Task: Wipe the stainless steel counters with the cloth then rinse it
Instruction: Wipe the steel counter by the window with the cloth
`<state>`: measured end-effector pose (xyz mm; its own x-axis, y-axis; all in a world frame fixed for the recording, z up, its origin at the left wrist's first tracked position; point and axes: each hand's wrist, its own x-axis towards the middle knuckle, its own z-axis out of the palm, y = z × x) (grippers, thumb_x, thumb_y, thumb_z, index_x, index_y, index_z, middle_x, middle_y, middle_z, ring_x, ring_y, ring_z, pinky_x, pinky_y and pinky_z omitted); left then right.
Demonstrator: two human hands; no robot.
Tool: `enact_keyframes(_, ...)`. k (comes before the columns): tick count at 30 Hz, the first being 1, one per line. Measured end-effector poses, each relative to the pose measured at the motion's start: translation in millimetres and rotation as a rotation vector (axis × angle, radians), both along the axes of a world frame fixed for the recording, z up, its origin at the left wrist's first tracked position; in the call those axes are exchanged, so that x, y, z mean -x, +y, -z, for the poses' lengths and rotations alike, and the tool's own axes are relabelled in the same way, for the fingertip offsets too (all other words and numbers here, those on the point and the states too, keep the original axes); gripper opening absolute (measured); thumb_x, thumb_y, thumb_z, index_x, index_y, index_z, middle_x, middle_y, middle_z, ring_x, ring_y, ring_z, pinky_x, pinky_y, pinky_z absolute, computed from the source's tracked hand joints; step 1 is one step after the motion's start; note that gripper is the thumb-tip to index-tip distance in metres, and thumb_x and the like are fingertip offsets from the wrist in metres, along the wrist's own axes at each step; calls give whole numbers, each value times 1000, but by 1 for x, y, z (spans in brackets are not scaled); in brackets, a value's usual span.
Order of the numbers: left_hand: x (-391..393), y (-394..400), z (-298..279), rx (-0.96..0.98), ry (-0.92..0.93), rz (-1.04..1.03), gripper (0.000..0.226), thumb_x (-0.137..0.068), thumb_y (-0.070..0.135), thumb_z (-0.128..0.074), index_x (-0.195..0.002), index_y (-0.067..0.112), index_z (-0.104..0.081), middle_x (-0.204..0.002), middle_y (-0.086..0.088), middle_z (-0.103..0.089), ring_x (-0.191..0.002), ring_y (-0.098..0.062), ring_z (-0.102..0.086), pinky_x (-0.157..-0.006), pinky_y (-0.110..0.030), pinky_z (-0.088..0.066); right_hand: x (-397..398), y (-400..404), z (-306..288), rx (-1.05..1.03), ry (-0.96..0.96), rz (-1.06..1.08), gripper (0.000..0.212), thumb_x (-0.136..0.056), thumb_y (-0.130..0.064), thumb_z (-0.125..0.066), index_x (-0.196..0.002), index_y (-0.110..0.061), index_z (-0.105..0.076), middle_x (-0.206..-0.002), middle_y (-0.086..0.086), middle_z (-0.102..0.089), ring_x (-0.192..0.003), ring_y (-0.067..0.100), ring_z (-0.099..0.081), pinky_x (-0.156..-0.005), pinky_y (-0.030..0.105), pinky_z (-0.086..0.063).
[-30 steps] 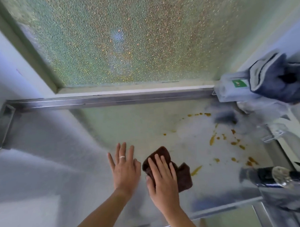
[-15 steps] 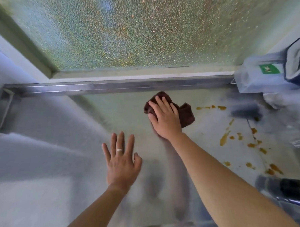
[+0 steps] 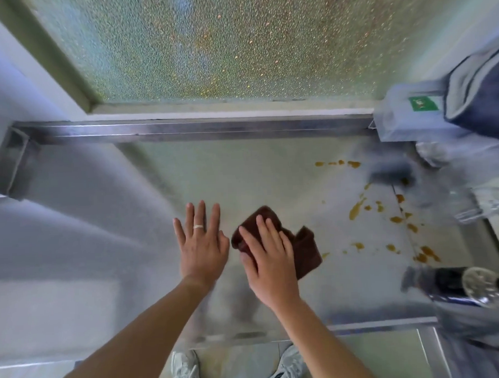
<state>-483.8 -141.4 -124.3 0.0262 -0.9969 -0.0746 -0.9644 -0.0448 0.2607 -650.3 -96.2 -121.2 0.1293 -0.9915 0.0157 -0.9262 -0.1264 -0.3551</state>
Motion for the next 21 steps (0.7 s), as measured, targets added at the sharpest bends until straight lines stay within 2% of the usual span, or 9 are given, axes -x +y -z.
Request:
enact_keyframes(4, 20, 2, -1, -13, 37, -59, 64, -98, 34, -27, -161, 27, -23, -170, -11, -16, -159, -31, 4, -125, -64, 1, -2, 66, 1, -25, 22, 28, 51, -106, -40, -48, -156, -37, -42, -171, 0, -23, -160, 18, -16, -123, 47, -29)
enact_keyframes(8, 30, -16, 4, -27, 47, -90, 62, -100, 31, -36, -160, 32, -22, -171, -9, -14, -159, -31, 8, -122, -68, 1, 3, 54, 6, -14, 57, 6, 47, -108, -43, -43, -155, -36, -44, -171, -1, -24, -160, 17, -16, -124, 46, -29)
enact_keyframes(13, 30, -20, 5, -14, 20, -71, 61, -101, 37, -26, -161, 33, -20, -172, -8, -10, -158, -29, 12, -124, -64, 2, 16, -8, 10, 20, 75, -15, 47, -110, -44, -36, -155, -34, -43, -171, 1, -25, -160, 18, -18, -126, 46, -25)
enact_keyframes(21, 32, -22, 5, 42, 19, -88, 61, -99, 33, -39, -158, 31, -30, -169, -9, -21, -159, -31, 2, -126, -61, 1, 31, -167, 18, 41, 68, 50, 47, -108, -43, -35, -152, -31, -46, -169, 4, -32, -157, 25, -25, -125, 48, -23)
